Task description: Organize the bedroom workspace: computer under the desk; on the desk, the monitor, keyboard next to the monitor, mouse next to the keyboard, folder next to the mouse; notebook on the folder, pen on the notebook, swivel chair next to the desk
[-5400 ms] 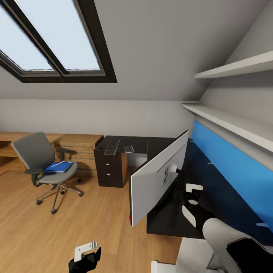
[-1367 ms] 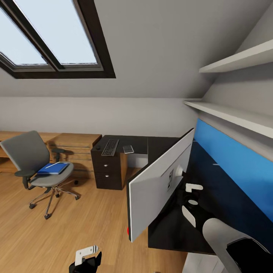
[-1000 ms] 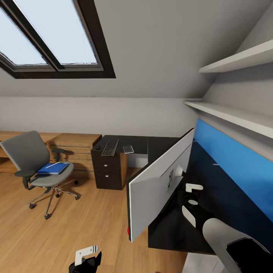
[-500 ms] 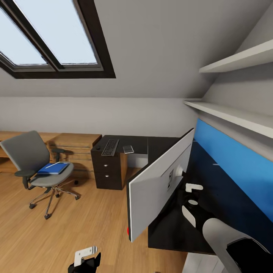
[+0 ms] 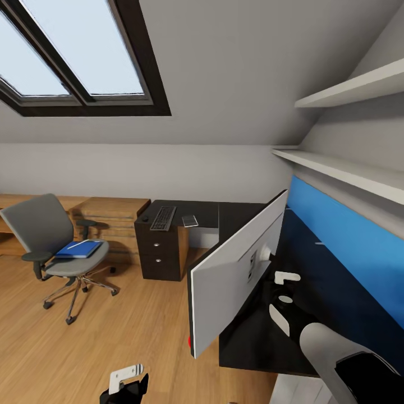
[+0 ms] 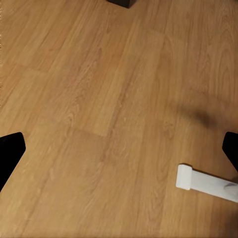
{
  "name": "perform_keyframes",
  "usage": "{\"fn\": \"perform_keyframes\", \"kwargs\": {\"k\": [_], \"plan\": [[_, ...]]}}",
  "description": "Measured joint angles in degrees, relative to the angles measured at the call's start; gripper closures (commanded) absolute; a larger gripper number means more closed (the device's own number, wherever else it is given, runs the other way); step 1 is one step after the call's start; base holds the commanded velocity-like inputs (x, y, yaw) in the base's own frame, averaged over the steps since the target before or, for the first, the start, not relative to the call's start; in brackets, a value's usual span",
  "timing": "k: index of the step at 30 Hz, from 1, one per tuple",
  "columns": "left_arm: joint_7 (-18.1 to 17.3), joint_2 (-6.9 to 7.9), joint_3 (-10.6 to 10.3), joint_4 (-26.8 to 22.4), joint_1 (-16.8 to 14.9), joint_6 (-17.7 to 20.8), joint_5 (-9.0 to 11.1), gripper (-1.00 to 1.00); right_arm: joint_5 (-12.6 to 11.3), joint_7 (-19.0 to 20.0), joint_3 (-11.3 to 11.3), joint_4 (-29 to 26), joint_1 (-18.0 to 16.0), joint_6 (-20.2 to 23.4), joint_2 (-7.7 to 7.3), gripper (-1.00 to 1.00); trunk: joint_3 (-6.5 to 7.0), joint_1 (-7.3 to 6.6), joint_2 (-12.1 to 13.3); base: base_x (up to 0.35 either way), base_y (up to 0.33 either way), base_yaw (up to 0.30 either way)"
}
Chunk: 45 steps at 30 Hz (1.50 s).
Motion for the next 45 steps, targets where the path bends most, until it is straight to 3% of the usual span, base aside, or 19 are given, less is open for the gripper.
{"fn": "perform_keyframes", "kwargs": {"k": [15, 30, 34, 40, 43, 45], "plan": [[0.0, 0.09, 0.1, 0.0, 0.0, -0.1, 0.0, -1.0, 0.1, 0.1, 0.0, 0.0, 0.0, 0.1, -0.05, 1.0, 0.0, 0.0, 0.0, 0.0, 0.0, 0.0], [0.2, 0.91, 0.4, 0.0, 0.0, -0.1, 0.0, -1.0, 0.0, 0.1, 0.0, 0.0, 0.0, 0.0, -0.04, 1.0, 0.0, 0.0, 0.0, 0.001, -0.215, 0.0], [0.0, 0.87, 2.5, 0.1, 0.0, 0.0, 0.1, -1.0, 0.0, 0.1, -0.1, 0.0, 0.0, 0.0, -0.02, 1.0, -0.01, -0.01, 0.0, 0.108, -0.166, 0.0], [0.2, 0.97, 3.8, -0.1, 0.0, 0.0, 0.1, -1.0, 0.1, 0.1, 0.0, 0.0, 0.0, 0.0, -0.04, 1.0, 0.0, 0.0, 0.0, 0.031, -0.04, 0.0], [0.4, 1.54, 8.8, -4.0, 0.0, 1.5, -0.2, -1.0, 0.0, 0.1, 0.0, 0.0, 0.0, 0.0, -0.01, 1.0, 0.0, 0.0, 0.0, 0.004, -0.005, 0.0], [2.1, 2.2, 10.3, -7.2, -0.1, 5.4, -0.2, -1.0, 0.1, 0.1, -0.1, 0.0, 0.0, 0.0, -0.03, 1.0, 0.0, 0.0, 0.0, 0.001, -0.001, 0.0]]}}
